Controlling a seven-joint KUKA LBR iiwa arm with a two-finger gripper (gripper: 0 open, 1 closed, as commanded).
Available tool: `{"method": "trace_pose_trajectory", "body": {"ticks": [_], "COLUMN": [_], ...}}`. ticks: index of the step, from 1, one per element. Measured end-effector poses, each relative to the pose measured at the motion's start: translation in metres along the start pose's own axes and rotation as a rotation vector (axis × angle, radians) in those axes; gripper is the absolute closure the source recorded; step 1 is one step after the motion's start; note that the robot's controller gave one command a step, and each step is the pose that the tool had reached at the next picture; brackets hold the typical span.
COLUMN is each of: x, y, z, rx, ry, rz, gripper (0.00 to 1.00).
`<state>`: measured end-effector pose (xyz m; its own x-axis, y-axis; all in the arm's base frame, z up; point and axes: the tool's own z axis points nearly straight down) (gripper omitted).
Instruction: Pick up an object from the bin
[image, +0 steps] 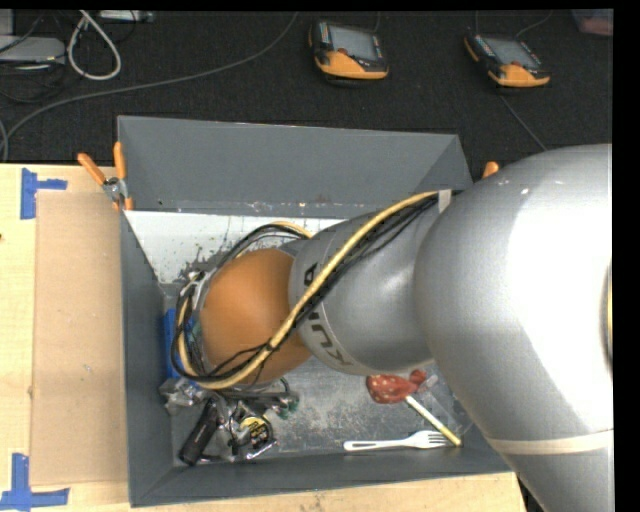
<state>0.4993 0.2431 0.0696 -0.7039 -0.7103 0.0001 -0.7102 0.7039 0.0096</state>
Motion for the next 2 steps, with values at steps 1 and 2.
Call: {"method": "trace_pose_trajectory", "body": {"ticks": [1, 2], "x": [0.0006, 0.0006], "y": [-0.0001, -0.0002], "z": [0.0007, 0.0007], "rx": [0.0, -0.001], "ry": [0.002, 0.002], "rz": [0.001, 0.0], "gripper": [1.0, 1.0]}}
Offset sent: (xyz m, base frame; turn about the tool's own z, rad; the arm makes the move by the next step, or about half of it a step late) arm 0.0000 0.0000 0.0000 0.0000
